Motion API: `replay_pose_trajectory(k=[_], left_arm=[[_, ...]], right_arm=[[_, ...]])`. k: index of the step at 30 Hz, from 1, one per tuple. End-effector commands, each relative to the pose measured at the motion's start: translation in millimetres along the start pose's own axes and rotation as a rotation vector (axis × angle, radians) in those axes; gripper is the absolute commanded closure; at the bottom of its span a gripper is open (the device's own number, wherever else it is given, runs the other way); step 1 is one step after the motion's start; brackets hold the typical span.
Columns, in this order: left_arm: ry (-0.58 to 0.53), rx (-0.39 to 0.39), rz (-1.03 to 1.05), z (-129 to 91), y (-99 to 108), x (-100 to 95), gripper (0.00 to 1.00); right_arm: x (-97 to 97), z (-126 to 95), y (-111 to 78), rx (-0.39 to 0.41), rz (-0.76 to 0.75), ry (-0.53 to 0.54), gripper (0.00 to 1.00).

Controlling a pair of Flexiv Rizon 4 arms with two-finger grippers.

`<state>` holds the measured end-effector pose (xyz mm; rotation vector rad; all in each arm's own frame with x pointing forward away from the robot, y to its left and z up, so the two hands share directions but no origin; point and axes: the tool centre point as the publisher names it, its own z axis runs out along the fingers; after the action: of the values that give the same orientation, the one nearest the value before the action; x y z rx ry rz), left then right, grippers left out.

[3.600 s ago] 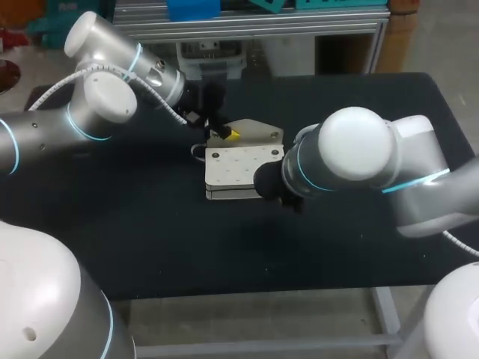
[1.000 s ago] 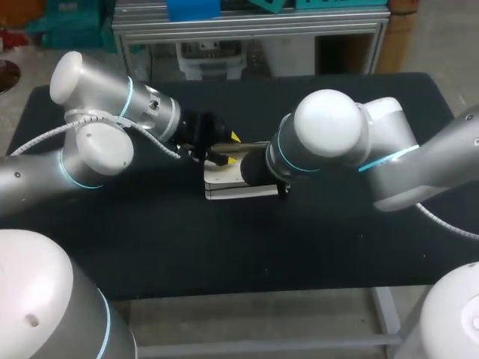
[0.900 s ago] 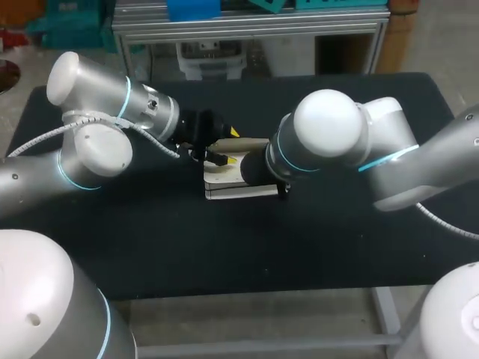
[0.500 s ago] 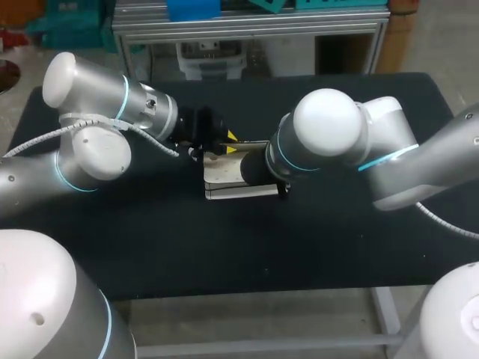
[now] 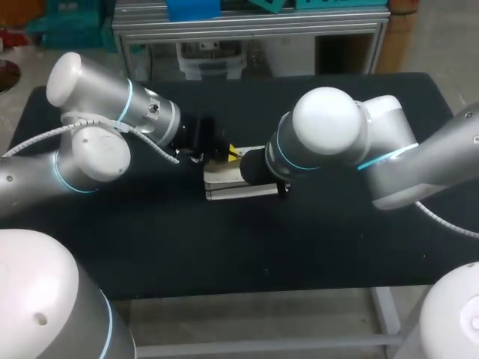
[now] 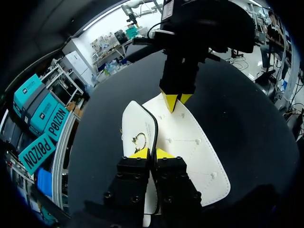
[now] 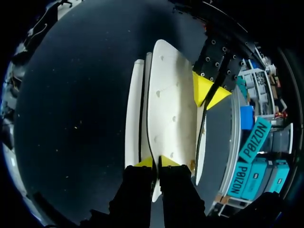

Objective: Pick up the bag, open it, inspect its contents, close it, and place it on the opposite side

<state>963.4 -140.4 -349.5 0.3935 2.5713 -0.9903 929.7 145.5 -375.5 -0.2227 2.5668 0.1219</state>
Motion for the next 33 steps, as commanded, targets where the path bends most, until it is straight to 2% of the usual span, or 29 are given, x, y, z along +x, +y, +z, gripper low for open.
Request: replay_pose_trajectory(k=[1,6,10,17,18,19,21,22,24,30,33], left_arm=[[0.019,0.013,-0.007,5,6,7.4,1.00],[0.064,0.015,-0.010,11,9,12.2,1.00],[0.086,-0.014,0.012,17,13,15.3,1.00],[0.085,-0.020,0.033,9,13,17.1,1.00],[0.085,-0.012,0.034,7,12,16.3,0.91],[0.081,-0.009,0.035,4,11,15.6,0.73],[0.067,-0.005,0.035,0,10,14.2,0.59],[0.054,-0.004,0.036,-2,10,13.2,0.55],[0.042,0.004,0.036,-6,8,10.7,0.56],[0.021,0.014,0.047,-12,3,6.7,0.69],[0.020,0.001,0.049,-8,3,5.4,0.79]], right_arm=[[0.8,3,3.9,0.015,0.007,0.000,1.00],[2.4,4,3.9,0.027,0.026,0.007,1.00],[2.4,4,3.9,0.027,0.026,0.007,1.00],[2.4,4,3.9,0.027,0.026,0.007,1.00],[2.4,4,3.9,0.027,0.026,0.007,1.00],[2.4,4,3.9,0.027,0.026,0.007,1.00],[2.4,4,3.9,0.027,0.026,0.007,1.00],[2.4,4,3.9,0.027,0.026,0.007,1.00],[2.4,4,3.9,0.027,0.026,0.007,1.00],[2.4,4,3.9,0.027,0.026,0.007,1.00],[2.4,4,3.9,0.027,0.026,0.007,1.00]])
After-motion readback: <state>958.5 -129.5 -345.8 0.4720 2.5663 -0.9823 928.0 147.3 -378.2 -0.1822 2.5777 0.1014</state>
